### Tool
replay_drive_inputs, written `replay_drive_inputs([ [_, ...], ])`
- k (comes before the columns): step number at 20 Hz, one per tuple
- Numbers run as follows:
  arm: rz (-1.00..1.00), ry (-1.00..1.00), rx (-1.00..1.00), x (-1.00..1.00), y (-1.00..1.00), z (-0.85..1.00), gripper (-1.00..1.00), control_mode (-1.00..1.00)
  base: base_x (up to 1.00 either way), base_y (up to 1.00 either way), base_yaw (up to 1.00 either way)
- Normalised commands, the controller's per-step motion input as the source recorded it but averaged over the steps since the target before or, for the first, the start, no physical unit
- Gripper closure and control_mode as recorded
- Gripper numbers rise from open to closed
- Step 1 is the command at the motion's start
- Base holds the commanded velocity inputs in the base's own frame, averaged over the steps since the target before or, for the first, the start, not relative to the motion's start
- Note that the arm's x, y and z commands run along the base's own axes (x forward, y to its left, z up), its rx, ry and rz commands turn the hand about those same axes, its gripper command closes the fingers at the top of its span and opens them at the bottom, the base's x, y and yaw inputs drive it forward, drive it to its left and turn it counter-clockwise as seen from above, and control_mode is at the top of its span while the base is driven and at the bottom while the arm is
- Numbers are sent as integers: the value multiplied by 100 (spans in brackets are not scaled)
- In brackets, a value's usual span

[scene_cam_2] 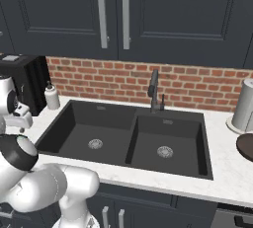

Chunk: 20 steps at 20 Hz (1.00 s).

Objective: Pick the pan and sponge and place them into the sink. Then turn on the water.

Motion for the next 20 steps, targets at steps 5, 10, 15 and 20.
replay_drive_inputs([
  [5,-8,0,0,3,12,-30,-100,-100,0,0,0],
  [10,-18,0,0,0,12,-13,-100,-100,0,0,0],
  [15,-19,0,0,1,11,-13,-100,-100,0,0,0],
  [20,-18,0,0,1,7,-25,-100,-100,0,0,0],
])
